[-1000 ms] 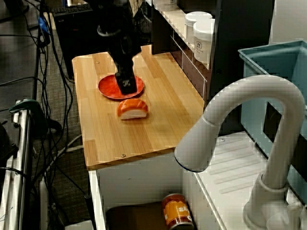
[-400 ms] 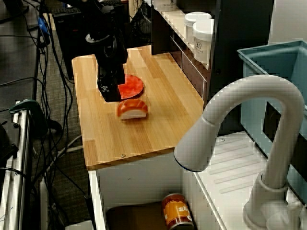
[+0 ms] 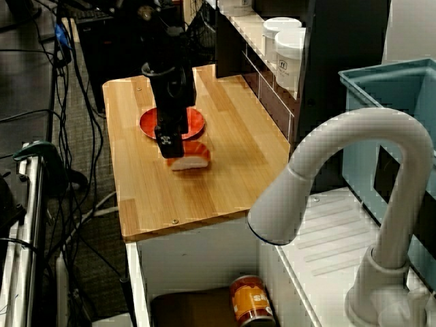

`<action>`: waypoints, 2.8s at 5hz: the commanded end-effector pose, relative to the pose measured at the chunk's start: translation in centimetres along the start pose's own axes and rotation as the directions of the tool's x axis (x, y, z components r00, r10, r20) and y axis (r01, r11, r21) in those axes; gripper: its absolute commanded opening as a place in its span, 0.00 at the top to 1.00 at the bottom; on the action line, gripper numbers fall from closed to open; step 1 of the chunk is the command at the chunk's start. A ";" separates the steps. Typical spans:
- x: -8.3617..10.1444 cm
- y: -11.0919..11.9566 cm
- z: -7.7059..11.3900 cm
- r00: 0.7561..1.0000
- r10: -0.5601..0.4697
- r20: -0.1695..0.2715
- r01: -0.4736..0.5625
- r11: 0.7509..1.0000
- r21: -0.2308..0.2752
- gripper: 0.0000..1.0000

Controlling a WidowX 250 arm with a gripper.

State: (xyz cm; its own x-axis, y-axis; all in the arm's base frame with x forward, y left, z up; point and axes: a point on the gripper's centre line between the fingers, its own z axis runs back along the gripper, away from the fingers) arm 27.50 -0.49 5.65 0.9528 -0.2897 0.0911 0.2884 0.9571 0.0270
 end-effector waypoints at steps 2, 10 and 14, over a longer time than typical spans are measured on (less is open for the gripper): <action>1.8 1.1 -1.3 0.999 0.031 -0.020 -0.031 0.999 -0.011 0.00; -3.1 9.3 3.4 0.946 0.309 -0.097 -0.300 0.949 0.093 1.00; -3.0 10.0 1.0 0.933 0.339 -0.123 -0.333 0.940 0.073 0.00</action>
State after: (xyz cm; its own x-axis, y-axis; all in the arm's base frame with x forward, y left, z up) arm 26.99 9.67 4.83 0.9945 0.0564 -0.0881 -0.0524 0.9975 0.0470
